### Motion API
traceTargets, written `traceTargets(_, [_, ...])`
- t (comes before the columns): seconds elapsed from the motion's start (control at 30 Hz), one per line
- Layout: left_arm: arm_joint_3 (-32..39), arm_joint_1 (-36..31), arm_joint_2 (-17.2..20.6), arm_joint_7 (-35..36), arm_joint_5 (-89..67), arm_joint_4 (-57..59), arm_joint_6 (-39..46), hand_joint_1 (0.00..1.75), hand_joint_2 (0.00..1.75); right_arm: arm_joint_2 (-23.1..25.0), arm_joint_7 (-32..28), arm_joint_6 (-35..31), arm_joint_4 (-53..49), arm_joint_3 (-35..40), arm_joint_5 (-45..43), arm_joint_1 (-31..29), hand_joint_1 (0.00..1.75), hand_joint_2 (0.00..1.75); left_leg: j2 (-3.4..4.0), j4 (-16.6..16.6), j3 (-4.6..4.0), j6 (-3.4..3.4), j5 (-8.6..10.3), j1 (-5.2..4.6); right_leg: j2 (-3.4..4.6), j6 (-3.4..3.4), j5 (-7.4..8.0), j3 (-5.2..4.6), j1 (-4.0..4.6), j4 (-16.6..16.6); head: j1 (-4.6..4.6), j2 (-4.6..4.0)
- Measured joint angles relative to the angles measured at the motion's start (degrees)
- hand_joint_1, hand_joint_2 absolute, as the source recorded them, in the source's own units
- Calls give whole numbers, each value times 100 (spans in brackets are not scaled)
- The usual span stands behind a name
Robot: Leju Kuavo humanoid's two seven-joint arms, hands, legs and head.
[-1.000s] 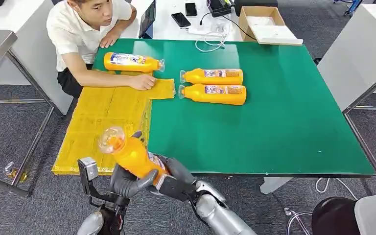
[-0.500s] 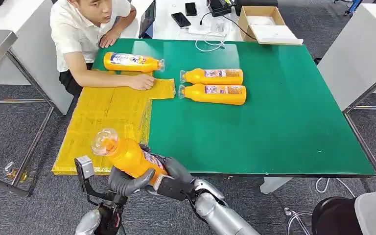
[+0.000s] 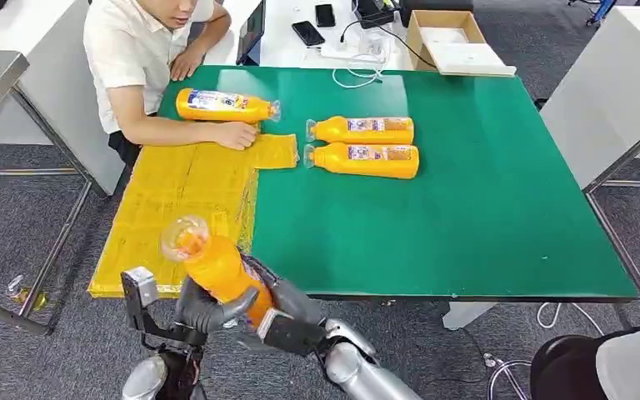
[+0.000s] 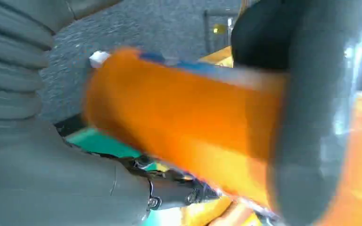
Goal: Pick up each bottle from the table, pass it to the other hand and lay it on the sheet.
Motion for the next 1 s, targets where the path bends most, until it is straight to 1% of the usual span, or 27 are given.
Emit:
traceTargets(0.07, [81,-3,28,-24,-254,-13,145,175,175,4,-9,-24,-79,0,-31,60,0,0,-6,0,-1,0,0,3,-2,-2,-2,-1,2,0,7,0])
traceTargets(0.13, [205,-24,42,-127,-1033,-11,858,175,175,11,-105,-76,-245,-9,-136,236,0,0,0,0,-1,0,0,4,-2,-2,-2,-1,3,0,7,0])
traceTargets(0.23, [503,-97,105,-420,-2318,-15,2106,175,175,17,-354,-400,-575,-99,-256,594,0,0,-3,0,-3,0,0,4,-1,-2,-1,-4,3,0,7,0])
traceTargets(0.27, [581,-114,120,-470,-2521,-24,2302,175,175,17,-380,-470,-666,-138,-271,678,0,0,-9,0,-3,0,1,4,-4,-2,-2,-2,2,1,7,0])
traceTargets(0.5, [793,-138,170,-481,-2745,-33,2413,175,175,17,-413,-551,-1023,-280,-286,902,0,0,-4,0,-3,0,1,0,-4,-2,-1,-1,-3,0,9,0])
traceTargets(0.63, [850,-146,188,-514,-3312,-35,2836,175,175,55,-435,-782,-1145,-406,-404,1003,0,0,-7,0,-3,0,1,-1,-4,-2,-1,0,-3,0,7,0])
traceTargets(0.67, [867,-142,192,-505,-3474,-53,2909,175,175,59,-435,-868,-1209,-459,-424,1040,0,175,-6,0,-3,0,1,-1,-4,-2,-1,0,-3,0,7,0])
traceTargets(0.77, [902,-141,227,-385,-4035,-116,3057,175,175,54,-369,-1051,-1396,-549,-476,1131,0,175,-3,0,-2,0,1,0,-4,-2,-1,-2,-2,0,7,0])
traceTargets(0.87, [891,-208,262,-120,-5024,-83,3156,175,175,44,-361,-1077,-1491,-584,-476,1173,0,175,-6,0,-3,0,1,0,-4,-2,-1,-11,-2,0,7,0])
traceTargets(1.0, [690,-761,280,341,-6101,600,2738,175,175,46,-374,-926,-1501,-579,-505,1168,0,175,-13,0,-3,-2,8,0,-10,-2,0,-4,-3,0,7,0])
